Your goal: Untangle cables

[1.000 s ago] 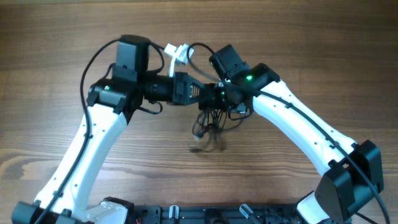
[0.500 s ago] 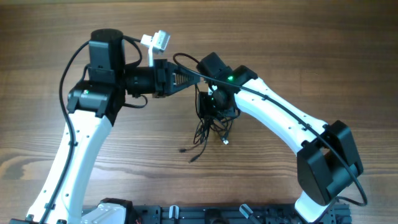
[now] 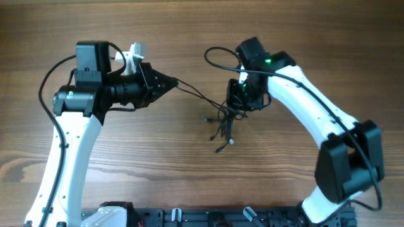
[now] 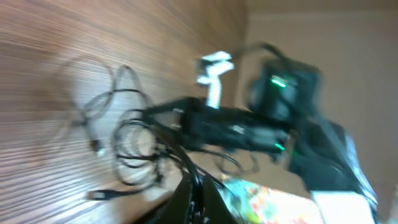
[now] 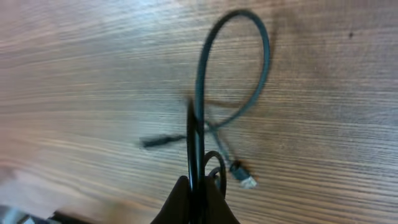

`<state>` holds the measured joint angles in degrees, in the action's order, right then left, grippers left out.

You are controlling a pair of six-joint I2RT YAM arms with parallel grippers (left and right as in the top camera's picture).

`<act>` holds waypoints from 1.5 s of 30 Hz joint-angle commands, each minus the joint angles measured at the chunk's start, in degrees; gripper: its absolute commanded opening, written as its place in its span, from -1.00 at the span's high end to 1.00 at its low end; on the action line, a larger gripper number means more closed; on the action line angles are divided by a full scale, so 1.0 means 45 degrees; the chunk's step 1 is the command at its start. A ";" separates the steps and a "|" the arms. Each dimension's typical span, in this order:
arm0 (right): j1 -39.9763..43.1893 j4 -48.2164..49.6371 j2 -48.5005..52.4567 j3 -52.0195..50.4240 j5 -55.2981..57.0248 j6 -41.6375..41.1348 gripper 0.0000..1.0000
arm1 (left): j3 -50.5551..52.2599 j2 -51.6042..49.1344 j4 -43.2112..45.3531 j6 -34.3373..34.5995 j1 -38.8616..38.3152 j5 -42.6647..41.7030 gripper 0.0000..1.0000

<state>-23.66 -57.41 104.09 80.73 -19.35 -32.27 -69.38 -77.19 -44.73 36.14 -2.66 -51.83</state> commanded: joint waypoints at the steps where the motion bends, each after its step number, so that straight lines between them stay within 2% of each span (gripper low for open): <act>1: 0.0039 0.0272 -0.1807 0.0005 -0.0520 0.0520 0.92 | -0.0369 0.0389 -0.0699 0.0024 0.0204 0.2239 0.92; 3: 0.0039 0.0544 -0.2628 0.0005 -0.0510 0.0243 0.92 | -0.0369 0.0389 -0.1059 0.0024 0.0204 0.2841 0.92; 7: 0.0039 0.1078 -0.4493 0.0005 0.0602 -0.1642 0.89 | -0.0369 0.0364 -0.1831 0.0024 0.0199 0.4022 0.92; 8: 0.0039 0.1307 -0.4867 0.0005 0.0622 -0.1564 0.79 | -0.0369 0.0340 -0.1962 0.0024 0.0199 0.4216 0.92; 10: 0.0039 0.1666 -0.5503 0.0005 0.0520 -0.1443 0.45 | -0.0350 0.0321 -0.2137 0.0024 0.0204 0.4503 0.92; 12: 0.0039 0.1865 -0.5955 0.0005 0.0228 -0.1360 0.29 | -0.0243 0.0321 -0.2123 0.0029 0.0199 0.4614 0.92; 15: 0.0039 0.2278 -0.6377 0.0005 -0.0738 -0.0714 0.28 | -0.0136 0.0296 -0.2123 0.0029 0.0199 0.4770 0.92; 18: 0.0039 0.2268 -0.6465 0.0000 -0.0695 -0.0714 0.50 | -0.0019 0.0291 -0.2084 0.0029 0.0204 0.4838 0.92; 22: 0.0034 0.1919 -0.6334 -0.0044 -0.0219 -0.0753 0.61 | 0.0015 0.0267 -0.2089 0.0029 0.0199 0.4886 0.92; 27: 0.0034 0.1039 -0.5931 -0.0131 0.0053 -0.0855 0.60 | 0.0015 0.0160 -0.2074 0.0029 0.0199 0.4847 0.92; 29: 0.0010 0.0704 -0.5595 -0.0131 0.0049 -0.0826 0.58 | 0.0015 0.0151 -0.1846 -0.0510 0.0199 0.3764 0.92; 31: 0.0010 0.0461 -0.5231 -0.0131 0.0049 -0.0821 0.49 | 0.0015 0.0185 -0.1054 -0.2404 0.0204 0.0816 0.92; 33: -0.0005 0.0306 -0.4857 -0.0131 -0.0015 -0.0821 0.36 | 0.0015 0.0233 -0.0058 -0.3517 0.0204 -0.2089 0.92; 35: -0.0083 0.0185 -0.4371 -0.0131 -0.0102 -0.0806 0.26 | 0.0015 0.0253 0.0782 -0.3497 0.0204 -0.2958 0.92; 39: -0.0539 0.0325 -0.3264 -0.0131 -0.0894 -0.0359 0.17 | 0.0015 0.0223 0.0602 -0.2535 0.0199 -0.1035 0.92; 43: -0.1175 0.0826 -0.2055 -0.0131 -0.0996 -0.0311 0.15 | 0.0015 0.0223 -0.0500 -0.2511 0.0189 0.0296 0.92; 45: -0.1399 0.1064 -0.1336 -0.0131 -0.0996 -0.1049 0.17 | 0.0015 0.0223 -0.0879 -0.2506 0.0189 0.0767 0.92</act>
<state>-28.32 -53.67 93.60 80.68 -22.31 -34.83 -69.36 -76.60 -47.09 25.39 -1.96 -52.53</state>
